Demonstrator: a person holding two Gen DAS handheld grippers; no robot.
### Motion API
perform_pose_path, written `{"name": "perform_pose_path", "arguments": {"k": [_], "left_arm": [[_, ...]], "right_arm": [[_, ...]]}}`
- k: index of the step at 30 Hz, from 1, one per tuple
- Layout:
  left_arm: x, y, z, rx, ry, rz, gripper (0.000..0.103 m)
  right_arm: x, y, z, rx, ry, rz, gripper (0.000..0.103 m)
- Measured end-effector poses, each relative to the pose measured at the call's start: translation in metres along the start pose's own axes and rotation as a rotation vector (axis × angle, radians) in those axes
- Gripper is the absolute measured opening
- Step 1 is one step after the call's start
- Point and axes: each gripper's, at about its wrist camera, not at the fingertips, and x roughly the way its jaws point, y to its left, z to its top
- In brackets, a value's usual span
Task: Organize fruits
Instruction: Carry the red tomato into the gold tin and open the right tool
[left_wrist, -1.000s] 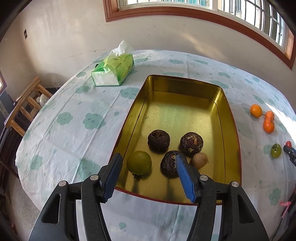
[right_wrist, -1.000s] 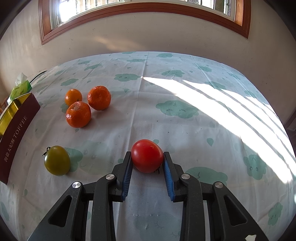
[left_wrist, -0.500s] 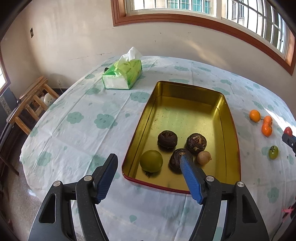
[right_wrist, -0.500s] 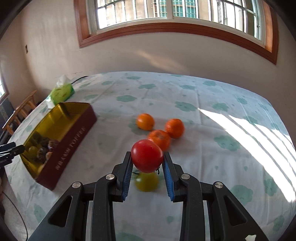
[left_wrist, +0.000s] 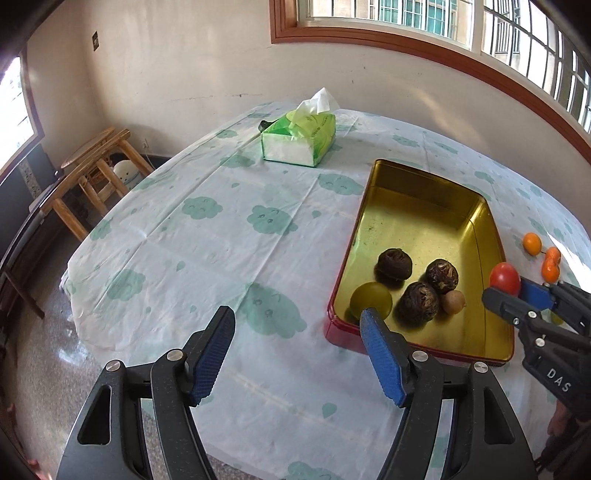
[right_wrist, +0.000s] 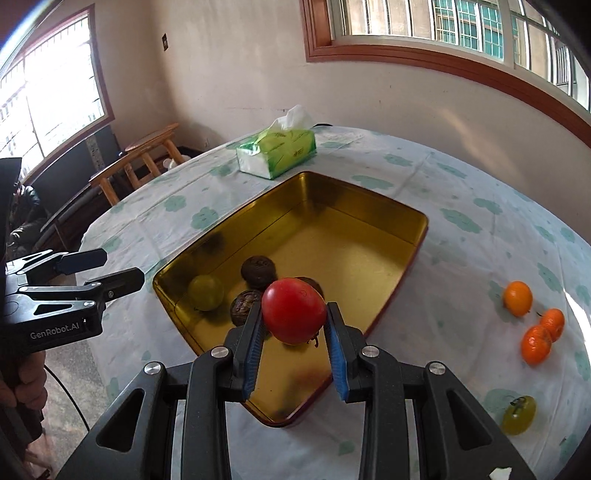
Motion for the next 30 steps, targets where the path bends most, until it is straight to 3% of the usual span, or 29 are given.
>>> {"name": "perform_pose_path", "arguments": {"k": [9, 23, 28, 30], "left_arm": [[0.006, 0.011, -0.002, -0.022, 0.017, 0.003, 0.071], [0.007, 0.005, -0.002, -0.010, 0.028, -0.015, 0.071], [0.003, -0.001, -0.003, 0.001, 0.026, -0.031, 0.071], [0.002, -0.005, -0.003, 0.015, 0.025, -0.043, 0.071]], "right_arm": [[0.026, 0.002, -0.006, -0.010, 0.064, -0.020, 0.030], [0.028, 0.002, -0.008, -0.012, 0.073, -0.023, 0.033], [0.019, -0.001, -0.006, 0.021, 0.040, -0.001, 0.046], [0.009, -0.004, -0.005, 0.026, 0.016, -0.008, 0.046]]}}
